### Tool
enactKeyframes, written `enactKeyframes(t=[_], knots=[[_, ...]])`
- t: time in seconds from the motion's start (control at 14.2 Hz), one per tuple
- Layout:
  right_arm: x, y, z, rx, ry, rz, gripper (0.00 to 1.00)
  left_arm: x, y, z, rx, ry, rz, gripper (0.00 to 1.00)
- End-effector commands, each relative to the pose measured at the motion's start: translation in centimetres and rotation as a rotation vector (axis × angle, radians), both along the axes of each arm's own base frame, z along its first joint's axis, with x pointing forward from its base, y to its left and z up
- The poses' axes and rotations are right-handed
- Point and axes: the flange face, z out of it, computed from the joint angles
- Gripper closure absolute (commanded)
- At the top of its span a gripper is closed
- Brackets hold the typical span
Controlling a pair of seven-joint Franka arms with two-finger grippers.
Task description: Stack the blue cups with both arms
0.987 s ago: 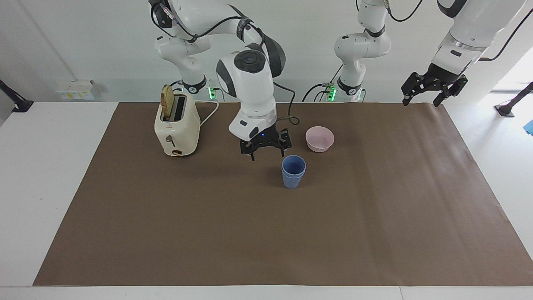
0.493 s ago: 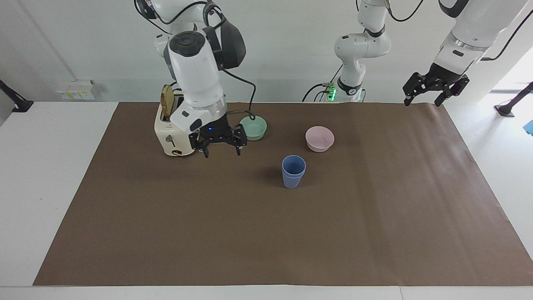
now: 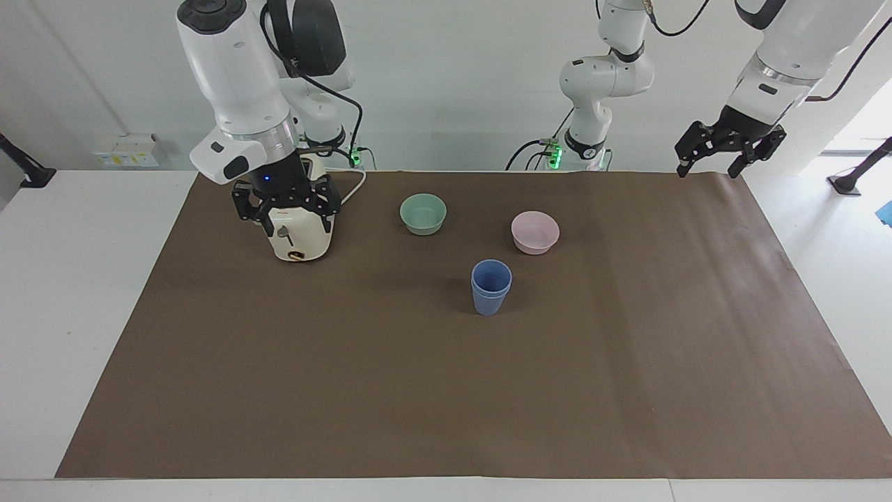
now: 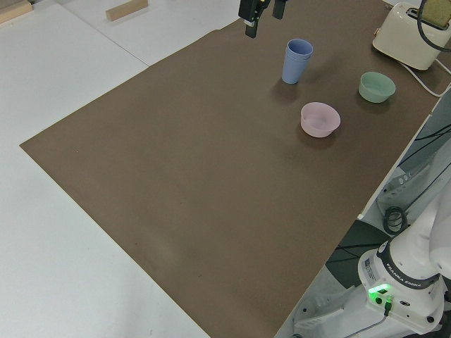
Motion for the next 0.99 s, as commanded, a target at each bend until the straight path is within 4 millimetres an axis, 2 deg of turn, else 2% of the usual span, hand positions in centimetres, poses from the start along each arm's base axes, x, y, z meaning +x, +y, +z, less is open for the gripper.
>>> enactKeyframes(t=[0.0, 0.35, 0.7, 0.92], knots=[[-0.5, -2.8, 0.7, -0.013, 0.011, 0.018, 0.00, -0.5, 0.3, 0.3, -0.008, -0.009, 0.015, 0.00], [-1.2, -5.9, 1.7, -0.004, 0.030, 0.009, 0.00, -0.5, 0.3, 0.3, -0.008, -0.009, 0.015, 0.00], [-3.0, -7.1, 3.7, 0.021, 0.045, -0.012, 0.00, -0.5, 0.3, 0.3, -0.008, -0.009, 0.015, 0.00], [-3.2, -8.1, 4.1, 0.018, 0.036, -0.014, 0.00, -0.5, 0.3, 0.3, -0.008, -0.009, 0.015, 0.00]])
